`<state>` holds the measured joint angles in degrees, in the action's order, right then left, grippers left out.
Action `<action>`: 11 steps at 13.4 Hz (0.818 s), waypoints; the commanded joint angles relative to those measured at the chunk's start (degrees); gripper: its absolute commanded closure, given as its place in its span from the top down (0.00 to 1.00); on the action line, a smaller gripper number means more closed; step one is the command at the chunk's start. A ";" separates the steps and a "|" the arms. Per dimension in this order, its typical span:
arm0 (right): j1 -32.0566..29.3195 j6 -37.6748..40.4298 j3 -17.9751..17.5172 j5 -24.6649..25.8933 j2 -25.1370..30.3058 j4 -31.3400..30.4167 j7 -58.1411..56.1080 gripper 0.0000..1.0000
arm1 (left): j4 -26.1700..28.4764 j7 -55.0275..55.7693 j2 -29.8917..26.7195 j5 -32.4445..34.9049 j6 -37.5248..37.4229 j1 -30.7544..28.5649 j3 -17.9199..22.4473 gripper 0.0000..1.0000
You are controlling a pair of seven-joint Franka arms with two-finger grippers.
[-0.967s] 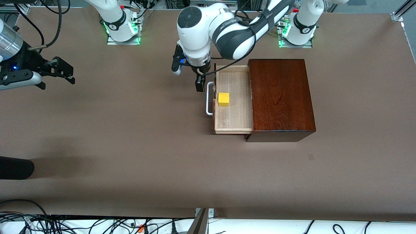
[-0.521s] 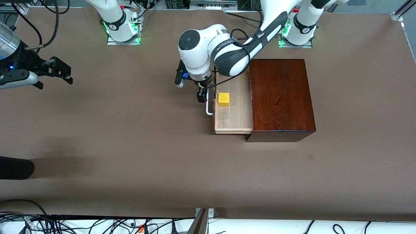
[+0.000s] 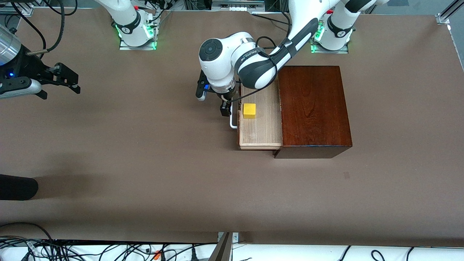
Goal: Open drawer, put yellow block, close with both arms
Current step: 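Move the left gripper down to the drawer front beside the handle, then push the drawer shut into the box with the left gripper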
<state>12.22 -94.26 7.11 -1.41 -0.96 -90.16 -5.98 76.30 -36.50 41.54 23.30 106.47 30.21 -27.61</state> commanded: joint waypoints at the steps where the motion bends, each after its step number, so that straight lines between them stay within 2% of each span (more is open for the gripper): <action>1: -0.27 3.81 0.00 0.44 0.96 0.33 0.97 1.00 | -1.24 0.55 0.56 3.76 -1.09 0.37 0.10 1.00; 6: -0.36 4.09 0.97 0.53 0.87 0.33 0.36 1.00 | 0.69 -1.99 -0.05 4.21 -1.88 -0.50 0.19 1.00; 11: -0.36 4.17 0.97 0.44 0.87 0.33 0.36 1.00 | 0.78 -2.35 -1.11 4.21 -7.24 -0.94 0.19 1.00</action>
<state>12.16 -91.19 8.37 -1.41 -0.90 -90.08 -5.96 76.31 -36.80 41.78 25.99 104.40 30.13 -27.58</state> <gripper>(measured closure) 0.000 0.000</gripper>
